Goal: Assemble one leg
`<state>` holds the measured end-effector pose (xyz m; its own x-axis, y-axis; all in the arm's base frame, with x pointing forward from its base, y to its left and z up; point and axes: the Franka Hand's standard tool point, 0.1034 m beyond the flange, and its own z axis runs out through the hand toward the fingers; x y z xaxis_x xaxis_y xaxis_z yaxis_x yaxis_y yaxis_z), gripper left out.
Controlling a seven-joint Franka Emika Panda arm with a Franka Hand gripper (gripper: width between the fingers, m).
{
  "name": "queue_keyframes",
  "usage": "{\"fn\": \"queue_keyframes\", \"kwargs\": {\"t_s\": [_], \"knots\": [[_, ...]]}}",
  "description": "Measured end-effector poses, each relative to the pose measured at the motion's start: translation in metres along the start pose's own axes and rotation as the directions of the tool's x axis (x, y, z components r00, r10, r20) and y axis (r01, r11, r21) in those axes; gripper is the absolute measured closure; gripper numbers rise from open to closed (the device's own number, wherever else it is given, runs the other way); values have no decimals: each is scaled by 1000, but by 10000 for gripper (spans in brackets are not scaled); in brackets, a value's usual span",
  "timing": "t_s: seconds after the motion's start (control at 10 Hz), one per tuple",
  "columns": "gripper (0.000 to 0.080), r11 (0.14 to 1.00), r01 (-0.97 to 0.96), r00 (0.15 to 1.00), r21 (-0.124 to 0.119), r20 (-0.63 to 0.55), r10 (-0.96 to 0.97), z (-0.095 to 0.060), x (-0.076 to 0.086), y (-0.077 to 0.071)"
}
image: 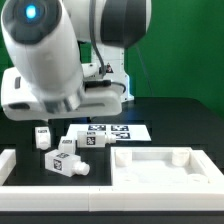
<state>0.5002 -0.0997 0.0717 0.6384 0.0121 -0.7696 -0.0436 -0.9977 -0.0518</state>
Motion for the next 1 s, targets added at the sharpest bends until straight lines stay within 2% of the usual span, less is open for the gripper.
{"fn": "queue_keyframes", "kwargs": {"t_s": [0.3,0.4,0.5,0.6,1.0], "knots": [[150,1000,8,1000,0,22,-8,7,3,3],[150,1000,0,999,-6,48,0,18,6,13],[150,1000,1,997,-25,77,1,24,10,19],[150,1000,-12,997,-29,81,14,27,14,19],[150,999,-12,997,-30,72,14,29,17,19]]}}
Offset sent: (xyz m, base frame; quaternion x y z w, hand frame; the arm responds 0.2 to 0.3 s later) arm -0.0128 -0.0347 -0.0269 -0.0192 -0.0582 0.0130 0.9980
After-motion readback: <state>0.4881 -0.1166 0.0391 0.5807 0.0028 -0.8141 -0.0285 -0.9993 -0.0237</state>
